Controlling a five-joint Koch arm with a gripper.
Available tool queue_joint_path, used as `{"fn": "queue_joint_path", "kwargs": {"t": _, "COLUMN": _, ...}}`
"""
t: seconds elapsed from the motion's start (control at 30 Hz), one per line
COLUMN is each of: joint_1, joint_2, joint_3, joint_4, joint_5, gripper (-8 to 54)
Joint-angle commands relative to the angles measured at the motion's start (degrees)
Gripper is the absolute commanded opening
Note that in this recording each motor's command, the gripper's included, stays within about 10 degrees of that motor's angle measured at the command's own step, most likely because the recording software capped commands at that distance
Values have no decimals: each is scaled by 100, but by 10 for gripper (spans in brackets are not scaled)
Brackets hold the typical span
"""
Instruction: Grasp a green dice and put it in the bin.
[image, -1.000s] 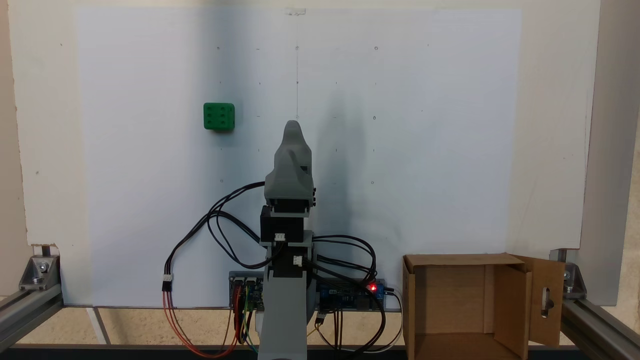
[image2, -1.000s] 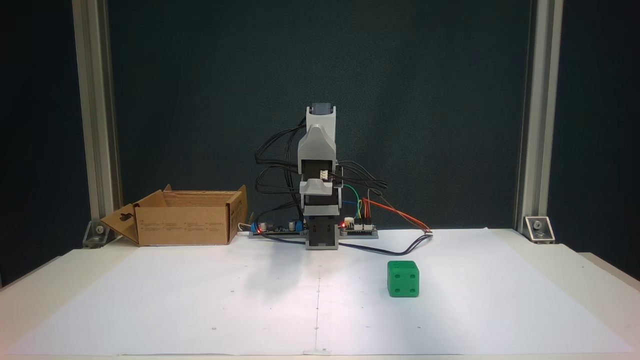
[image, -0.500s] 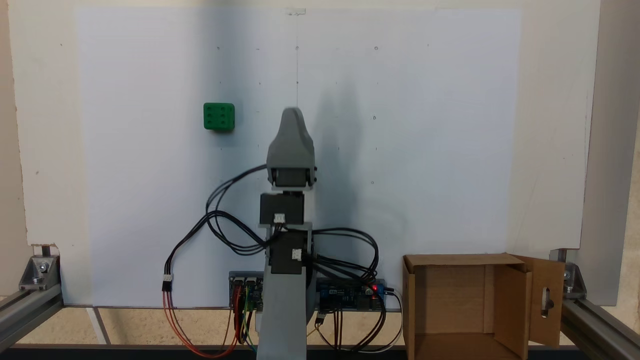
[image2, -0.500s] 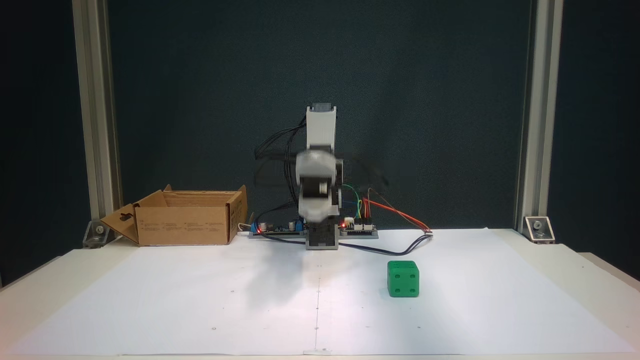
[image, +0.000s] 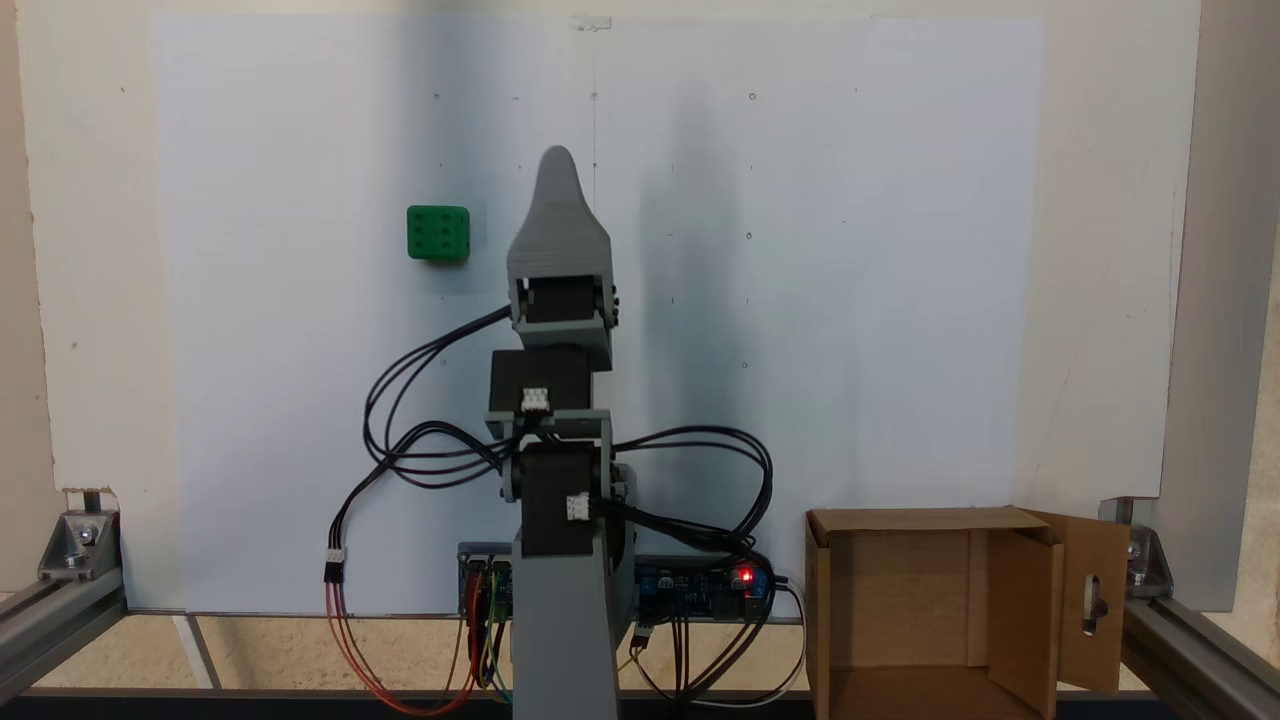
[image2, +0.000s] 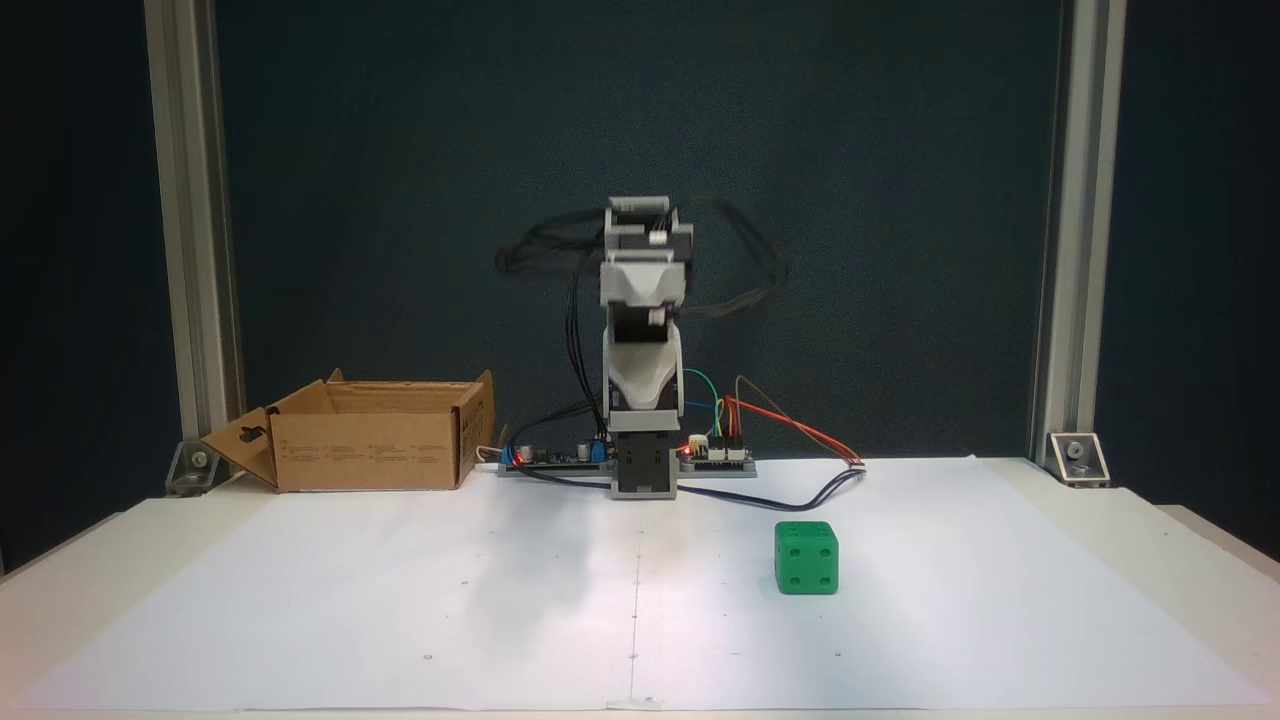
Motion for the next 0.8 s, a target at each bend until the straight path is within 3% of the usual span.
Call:
{"fn": "queue_joint_path", "kwargs": {"t": 0.0, "joint_1": -246, "joint_2": -290, "joint_3": -747, "joint_4": 912, "joint_5": 404, "gripper": 432}}
{"fn": "queue_joint_path", "kwargs": {"t": 0.47, "joint_1": -1767, "joint_2": -1617, "joint_3": -3305, "joint_4": 5913, "joint_5": 1090, "gripper": 435}}
{"fn": "queue_joint_path", "kwargs": {"t": 0.77, "joint_1": -2303, "joint_2": -2558, "joint_3": -4667, "joint_4": 6223, "joint_5": 2074, "gripper": 434}}
